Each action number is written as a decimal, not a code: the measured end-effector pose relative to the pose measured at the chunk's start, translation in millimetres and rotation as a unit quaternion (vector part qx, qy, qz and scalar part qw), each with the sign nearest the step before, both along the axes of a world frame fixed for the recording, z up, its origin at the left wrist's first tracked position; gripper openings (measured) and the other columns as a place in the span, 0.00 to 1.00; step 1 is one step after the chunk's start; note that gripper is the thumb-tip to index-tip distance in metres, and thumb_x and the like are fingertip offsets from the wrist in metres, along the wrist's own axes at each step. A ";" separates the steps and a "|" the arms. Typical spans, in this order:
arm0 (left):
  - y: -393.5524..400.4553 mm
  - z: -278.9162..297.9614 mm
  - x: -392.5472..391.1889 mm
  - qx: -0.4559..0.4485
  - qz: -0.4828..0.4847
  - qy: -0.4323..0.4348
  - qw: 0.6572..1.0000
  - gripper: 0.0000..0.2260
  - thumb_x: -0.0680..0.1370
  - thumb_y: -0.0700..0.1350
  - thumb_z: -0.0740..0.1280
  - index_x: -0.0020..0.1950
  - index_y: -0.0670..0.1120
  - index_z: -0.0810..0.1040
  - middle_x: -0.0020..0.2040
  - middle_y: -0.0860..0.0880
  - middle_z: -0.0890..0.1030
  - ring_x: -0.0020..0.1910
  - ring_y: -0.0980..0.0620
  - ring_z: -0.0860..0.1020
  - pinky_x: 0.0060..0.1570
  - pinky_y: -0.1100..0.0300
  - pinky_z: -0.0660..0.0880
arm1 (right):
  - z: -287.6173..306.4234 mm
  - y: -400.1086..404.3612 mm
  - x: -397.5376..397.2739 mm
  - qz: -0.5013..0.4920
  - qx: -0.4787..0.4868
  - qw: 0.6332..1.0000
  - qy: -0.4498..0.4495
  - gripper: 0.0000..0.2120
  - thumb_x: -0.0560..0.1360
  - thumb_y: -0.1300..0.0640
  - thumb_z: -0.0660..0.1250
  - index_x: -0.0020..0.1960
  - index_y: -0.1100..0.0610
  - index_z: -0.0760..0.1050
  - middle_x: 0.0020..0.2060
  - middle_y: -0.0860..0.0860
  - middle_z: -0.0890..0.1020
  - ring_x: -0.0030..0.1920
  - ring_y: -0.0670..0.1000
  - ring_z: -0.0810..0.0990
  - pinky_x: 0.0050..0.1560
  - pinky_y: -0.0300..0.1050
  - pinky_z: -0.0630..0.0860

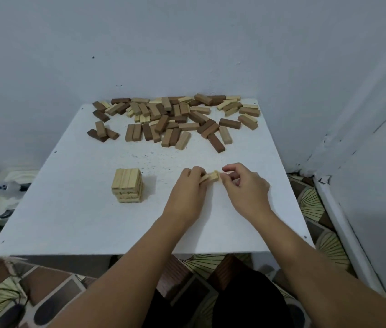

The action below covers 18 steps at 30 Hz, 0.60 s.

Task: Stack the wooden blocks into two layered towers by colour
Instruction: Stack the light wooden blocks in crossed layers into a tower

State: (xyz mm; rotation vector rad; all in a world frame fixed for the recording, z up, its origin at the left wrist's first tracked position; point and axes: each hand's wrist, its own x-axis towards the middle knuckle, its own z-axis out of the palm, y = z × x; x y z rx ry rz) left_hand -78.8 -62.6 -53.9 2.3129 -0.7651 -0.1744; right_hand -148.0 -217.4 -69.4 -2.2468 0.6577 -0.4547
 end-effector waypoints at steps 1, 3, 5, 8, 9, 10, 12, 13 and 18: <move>4.6 -4.9 -0.7 -0.008 -0.015 -0.006 1.000 0.07 0.85 0.44 0.62 0.62 0.46 0.75 0.56 0.49 0.75 0.52 0.50 0.74 0.49 0.59 0.70 | -0.4 3.2 -0.1 0.004 -0.005 1.000 0.005 0.06 0.80 0.43 0.67 0.51 0.43 0.79 0.39 0.37 0.80 0.50 0.47 0.80 0.63 0.58 0.70; 11.8 -15.3 -2.7 -0.025 -0.026 -0.035 0.999 0.08 0.84 0.43 0.66 0.63 0.46 0.78 0.57 0.50 0.76 0.54 0.50 0.73 0.54 0.58 0.71 | -3.7 7.5 -0.4 -0.002 -0.014 1.000 0.002 0.06 0.80 0.44 0.68 0.46 0.45 0.79 0.40 0.38 0.82 0.49 0.48 0.79 0.63 0.57 0.69; 14.7 -23.7 -4.8 -0.022 -0.006 -0.077 0.997 0.07 0.82 0.46 0.68 0.60 0.48 0.82 0.55 0.52 0.77 0.55 0.50 0.70 0.56 0.55 0.72 | -6.5 10.5 -1.8 -0.016 -0.037 0.999 -0.001 0.06 0.80 0.45 0.68 0.46 0.45 0.79 0.43 0.40 0.82 0.51 0.50 0.77 0.62 0.56 0.69; 15.1 -25.9 -2.9 -0.027 0.045 -0.085 0.995 0.09 0.82 0.53 0.70 0.58 0.51 0.84 0.51 0.52 0.74 0.54 0.50 0.67 0.54 0.57 0.70 | -7.0 11.3 -3.0 -0.029 -0.066 0.997 0.022 0.09 0.80 0.42 0.67 0.48 0.47 0.79 0.47 0.44 0.81 0.53 0.52 0.74 0.61 0.54 0.68; 15.1 -24.1 -2.8 -0.031 0.053 -0.074 0.995 0.10 0.82 0.54 0.69 0.59 0.51 0.83 0.51 0.52 0.74 0.54 0.50 0.67 0.53 0.57 0.69 | -6.6 10.9 -3.1 -0.030 -0.066 0.997 0.024 0.09 0.80 0.42 0.67 0.48 0.46 0.79 0.48 0.44 0.81 0.53 0.52 0.74 0.61 0.54 0.68; 15.2 -22.3 -2.6 -0.034 0.058 -0.063 0.996 0.10 0.82 0.54 0.69 0.60 0.51 0.82 0.51 0.52 0.74 0.54 0.50 0.68 0.53 0.58 0.69 | -6.3 10.9 -3.3 -0.030 -0.065 0.997 0.024 0.09 0.81 0.42 0.66 0.49 0.46 0.79 0.48 0.43 0.81 0.54 0.52 0.74 0.62 0.54 0.68; 14.9 -20.9 -1.2 -0.041 0.065 -0.052 0.996 0.11 0.82 0.55 0.68 0.61 0.51 0.81 0.49 0.53 0.76 0.54 0.51 0.70 0.50 0.59 0.68 | -6.4 11.5 -3.6 -0.033 -0.065 0.997 0.018 0.08 0.80 0.42 0.66 0.48 0.44 0.79 0.47 0.42 0.80 0.53 0.51 0.74 0.62 0.54 0.69; 14.9 -20.9 -0.5 -0.047 0.066 -0.047 0.996 0.11 0.82 0.55 0.67 0.60 0.51 0.81 0.48 0.54 0.76 0.53 0.51 0.71 0.49 0.60 0.68 | -6.6 12.2 -3.9 -0.033 -0.066 0.997 0.012 0.08 0.80 0.41 0.66 0.48 0.44 0.78 0.45 0.41 0.80 0.52 0.50 0.74 0.62 0.54 0.69; 17.4 -18.8 1.7 -0.100 0.099 -0.016 0.990 0.13 0.84 0.55 0.64 0.61 0.49 0.81 0.45 0.54 0.81 0.48 0.52 0.77 0.48 0.58 0.74 | -6.3 14.7 -5.3 -0.002 -0.082 0.997 0.006 0.09 0.79 0.40 0.67 0.54 0.42 0.80 0.40 0.38 0.80 0.48 0.45 0.75 0.63 0.50 0.65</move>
